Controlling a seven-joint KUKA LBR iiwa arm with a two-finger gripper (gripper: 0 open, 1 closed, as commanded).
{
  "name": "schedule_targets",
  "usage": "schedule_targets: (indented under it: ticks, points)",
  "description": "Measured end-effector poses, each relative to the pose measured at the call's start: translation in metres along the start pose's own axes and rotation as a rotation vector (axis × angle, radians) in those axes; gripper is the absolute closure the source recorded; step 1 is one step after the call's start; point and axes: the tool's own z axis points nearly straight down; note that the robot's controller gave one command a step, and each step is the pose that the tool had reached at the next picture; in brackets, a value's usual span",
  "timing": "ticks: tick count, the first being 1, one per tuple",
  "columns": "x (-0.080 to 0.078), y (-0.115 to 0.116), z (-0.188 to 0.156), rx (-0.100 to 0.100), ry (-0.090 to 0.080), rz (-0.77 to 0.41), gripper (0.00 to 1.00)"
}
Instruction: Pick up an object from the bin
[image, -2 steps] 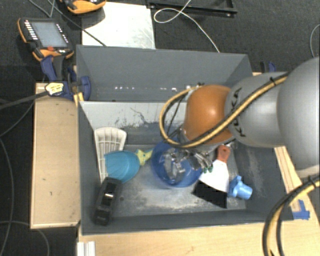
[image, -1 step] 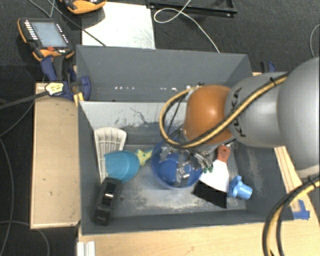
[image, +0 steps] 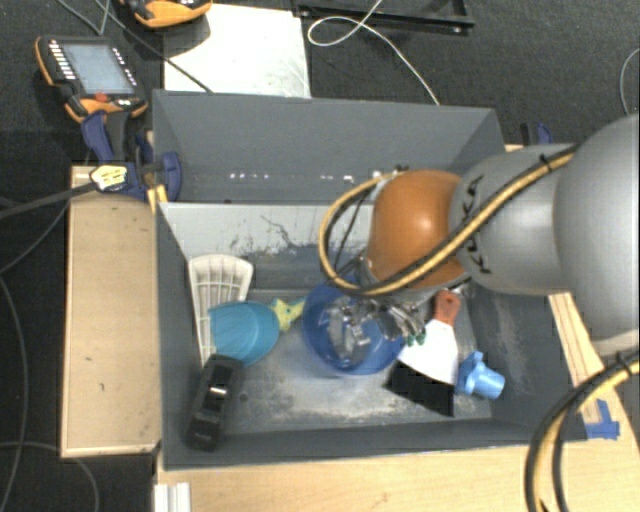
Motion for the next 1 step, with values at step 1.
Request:
schedule_targets:
  ticks: [1]
  points:
    - [0.0003,-0.0005,0.0000,0.001,0.001,0.001,0.00]
